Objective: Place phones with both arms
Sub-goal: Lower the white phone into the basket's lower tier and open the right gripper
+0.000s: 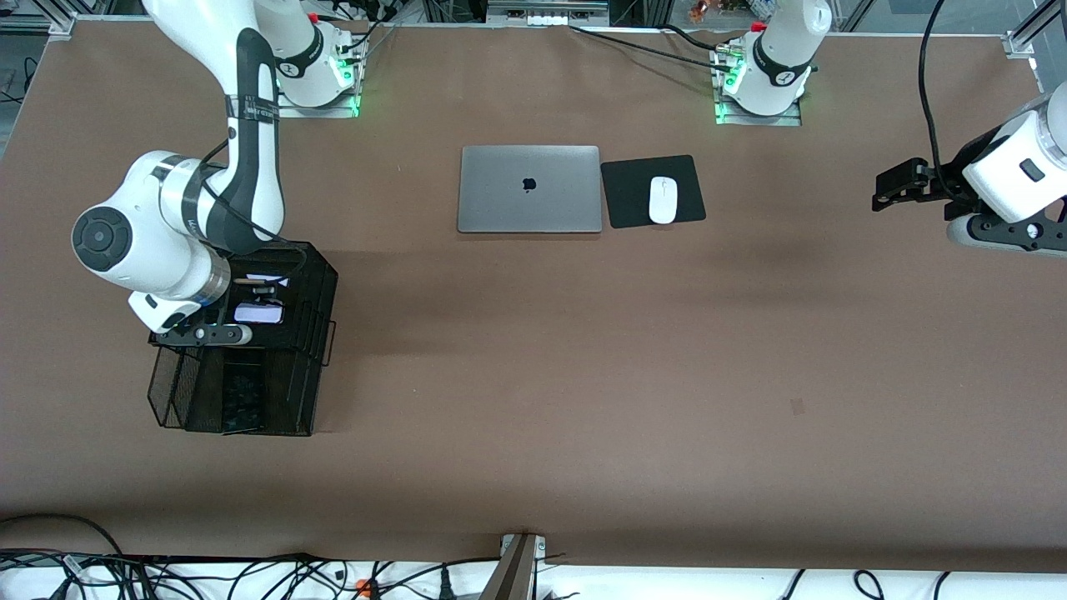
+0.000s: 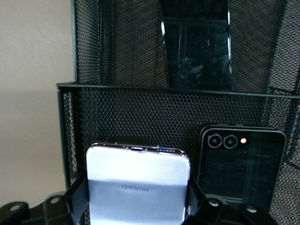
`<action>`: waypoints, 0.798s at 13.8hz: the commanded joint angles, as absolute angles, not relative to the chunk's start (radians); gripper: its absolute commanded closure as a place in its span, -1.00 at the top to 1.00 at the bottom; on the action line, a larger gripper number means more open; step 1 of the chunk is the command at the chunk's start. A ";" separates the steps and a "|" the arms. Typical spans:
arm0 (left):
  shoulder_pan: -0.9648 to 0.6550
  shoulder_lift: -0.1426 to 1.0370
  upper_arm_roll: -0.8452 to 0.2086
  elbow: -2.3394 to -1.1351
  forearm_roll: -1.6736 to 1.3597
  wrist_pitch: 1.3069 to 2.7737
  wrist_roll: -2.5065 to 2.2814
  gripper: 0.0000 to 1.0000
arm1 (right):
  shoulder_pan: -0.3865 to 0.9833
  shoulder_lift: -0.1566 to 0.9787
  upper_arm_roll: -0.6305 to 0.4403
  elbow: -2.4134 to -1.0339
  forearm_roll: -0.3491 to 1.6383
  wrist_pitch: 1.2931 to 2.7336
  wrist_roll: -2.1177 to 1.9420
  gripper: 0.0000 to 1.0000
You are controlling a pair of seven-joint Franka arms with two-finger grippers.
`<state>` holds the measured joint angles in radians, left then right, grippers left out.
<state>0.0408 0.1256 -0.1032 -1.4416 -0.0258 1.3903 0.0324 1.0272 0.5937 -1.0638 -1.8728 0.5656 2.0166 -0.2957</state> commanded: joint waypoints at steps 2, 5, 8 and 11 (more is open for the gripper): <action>0.043 0.114 -0.103 -1.460 -0.043 1.404 0.058 1.00 | 1.040 0.580 -1.074 -1.882 0.586 2.023 -0.327 1.00; 0.044 0.120 -0.101 -1.460 -0.043 1.402 0.058 1.00 | 1.040 0.572 -1.081 -1.850 0.586 2.019 -0.322 1.00; 0.044 0.120 -0.101 -1.460 -0.041 1.397 0.058 1.00 | 1.040 0.568 -1.130 -1.761 0.584 1.949 -0.319 1.00; 0.043 0.118 -0.103 -1.459 -0.041 1.393 0.057 1.00 | 1.002 0.574 -1.175 -1.608 0.581 1.775 -0.311 0.99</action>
<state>0.0408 0.1289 -0.1035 -1.4473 -0.0258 1.3905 0.0325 1.0288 0.5817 -1.1487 -1.7009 0.5671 1.8862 -0.3036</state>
